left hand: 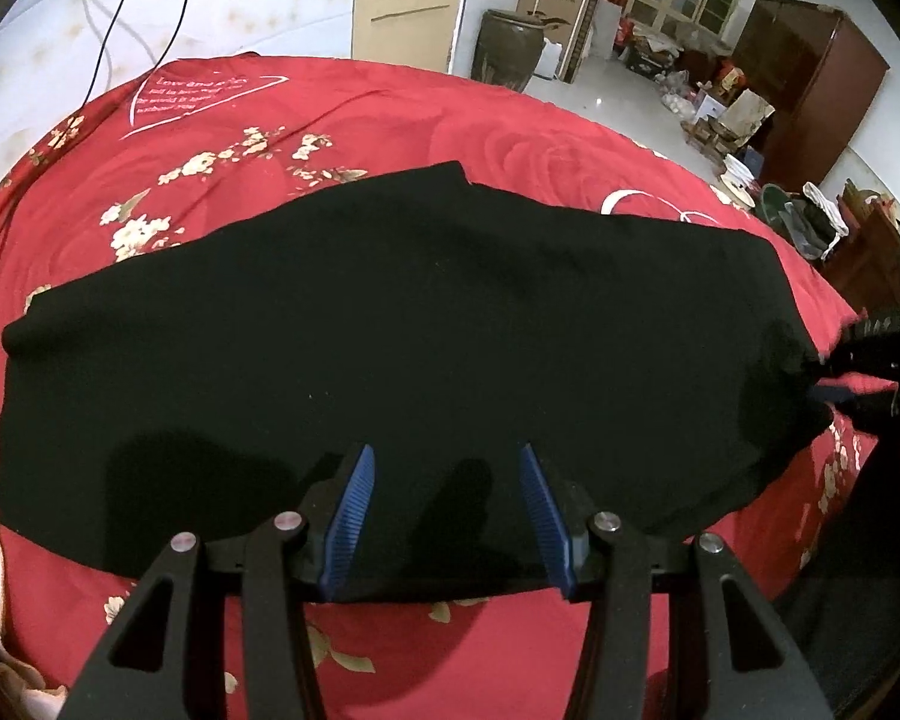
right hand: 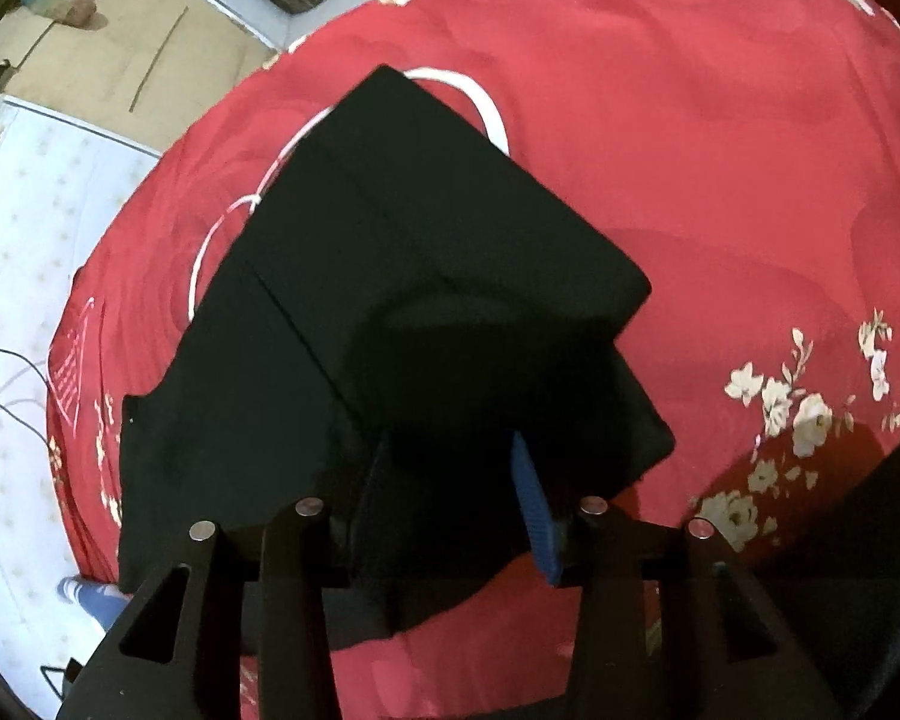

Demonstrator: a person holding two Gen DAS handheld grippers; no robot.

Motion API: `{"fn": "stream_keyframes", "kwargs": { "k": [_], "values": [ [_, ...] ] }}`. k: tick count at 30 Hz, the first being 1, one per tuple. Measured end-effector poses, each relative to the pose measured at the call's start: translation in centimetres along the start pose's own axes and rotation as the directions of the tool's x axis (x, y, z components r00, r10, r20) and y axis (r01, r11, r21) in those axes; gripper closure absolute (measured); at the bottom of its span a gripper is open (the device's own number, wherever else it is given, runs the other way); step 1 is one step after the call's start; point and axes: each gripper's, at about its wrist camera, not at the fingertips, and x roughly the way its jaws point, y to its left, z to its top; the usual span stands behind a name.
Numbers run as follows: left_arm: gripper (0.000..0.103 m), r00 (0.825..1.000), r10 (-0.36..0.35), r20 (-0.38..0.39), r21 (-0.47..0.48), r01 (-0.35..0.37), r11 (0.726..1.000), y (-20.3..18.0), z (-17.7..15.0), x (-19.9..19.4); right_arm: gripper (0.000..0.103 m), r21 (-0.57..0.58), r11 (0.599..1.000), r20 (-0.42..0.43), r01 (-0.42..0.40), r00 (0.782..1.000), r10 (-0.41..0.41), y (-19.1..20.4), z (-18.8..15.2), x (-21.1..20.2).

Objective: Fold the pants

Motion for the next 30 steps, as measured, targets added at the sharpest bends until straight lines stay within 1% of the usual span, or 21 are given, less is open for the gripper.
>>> {"fn": "stream_keyframes", "kwargs": {
  "k": [1,3,4,7,9,12,13,14,16,18,19,20,21,22,23,25,27,28,29,30],
  "values": [
    [0.05,1.0,-0.001,0.0,-0.001,0.001,1.0,0.0,0.0,-0.1,0.099,-0.002,1.0,0.01,-0.008,1.0,0.008,0.0,0.0,0.0],
    [0.05,1.0,-0.002,0.005,-0.003,0.002,1.0,0.1,0.1,-0.2,0.099,-0.002,1.0,0.013,-0.025,1.0,0.025,0.3,-0.2,-0.1],
    [0.05,1.0,-0.002,0.005,-0.003,0.002,1.0,0.2,0.1,-0.3,0.099,-0.005,0.999,0.023,-0.033,0.999,0.034,-0.1,0.0,-0.8],
    [0.05,1.0,-0.003,0.01,-0.01,0.004,1.0,0.4,0.1,-0.8,0.1,-0.01,0.998,0.055,-0.064,0.996,0.064,0.2,-0.7,-2.9],
    [0.05,1.0,0.0,0.012,-0.012,0.0,1.0,0.6,0.1,-0.9,0.1,-0.016,0.998,0.06,-0.063,0.996,0.063,0.4,-1.4,-4.0],
    [0.05,1.0,0.005,-0.001,-0.027,-0.005,1.0,1.0,0.2,-0.8,0.1,-0.024,1.0,0.04,-0.001,0.999,0.002,0.3,-1.8,-3.6],
    [0.05,1.0,0.003,-0.004,-0.029,-0.003,1.0,1.0,0.2,-0.8,0.099,-0.008,0.999,0.009,0.033,0.999,-0.033,-0.1,-1.9,-2.8],
    [0.05,1.0,0.0,-0.005,-0.028,0.0,1.0,1.1,0.2,-0.8,0.099,0.0,0.999,-0.005,0.047,0.999,-0.047,-0.3,-1.9,-2.4],
    [0.05,1.0,-0.002,-0.01,-0.023,0.002,1.0,1.0,0.2,-0.8,0.097,-0.033,0.995,-0.001,0.099,0.995,-0.099,0.2,-1.9,-2.2],
    [0.05,1.0,0.002,-0.001,-0.023,-0.002,1.0,1.0,0.2,-1.0,0.096,-0.022,0.995,0.008,0.102,0.995,-0.102,0.1,-1.9,-2.5],
    [0.05,1.0,0.004,0.008,-0.024,-0.004,1.0,1.0,0.3,-1.2,0.093,-0.019,0.993,0.052,0.118,0.992,-0.117,0.1,-1.9,-3.4],
    [0.05,1.0,0.006,0.018,-0.026,-0.006,1.0,1.1,0.4,-1.4,0.083,-0.029,0.99,0.107,0.138,0.985,-0.134,0.4,-1.9,-4.3],
    [0.05,1.0,0.005,0.027,-0.028,-0.005,1.0,1.1,0.5,-1.6,0.079,-0.048,0.986,0.178,0.161,0.973,-0.15,0.8,-2.0,-5.6],
    [0.05,1.0,0.0,0.03,-0.031,0.001,1.0,1.2,0.5,-1.6,0.078,-0.059,0.984,0.211,0.166,0.966,-0.15,1.2,-2.0,-6.2],
    [0.05,1.0,-0.008,0.027,-0.032,0.009,0.999,1.2,0.5,-1.5,0.078,-0.086,0.984,0.235,0.153,0.963,-0.129,1.7,-2.1,-6.7],
    [0.049,0.999,-0.033,0.002,-0.021,0.033,0.999,0.9,0.3,-1.1,0.078,-0.161,0.978,0.217,0.133,0.971,-0.096,2.8,-2.0,-6.3],
    [0.049,0.997,-0.056,-0.043,0.014,0.057,0.998,0.2,-0.3,-0.3,0.078,-0.22,0.972,0.149,0.087,0.987,-0.054,3.5,-2.1,-4.7],
    [0.049,0.997,-0.05,-0.059,0.031,0.052,0.998,-0.2,-0.7,0.1,0.078,-0.249,0.965,0.12,0.081,0.991,-0.053,3.9,-2.2,-3.7],
    [0.049,0.996,-0.039,-0.076,0.041,0.042,0.998,-0.4,-1.0,0.5,0.078,-0.301,0.949,0.088,0.099,0.993,-0.075,4.4,-2.4,-2.3],
    [0.049,0.995,-0.033,-0.097,0.043,0.038,0.998,-0.4,-1.3,0.8,0.078,-0.301,0.946,0.046,0.117,0.993,-0.109,4.2,-2.4,-0.8]
  ]
}}
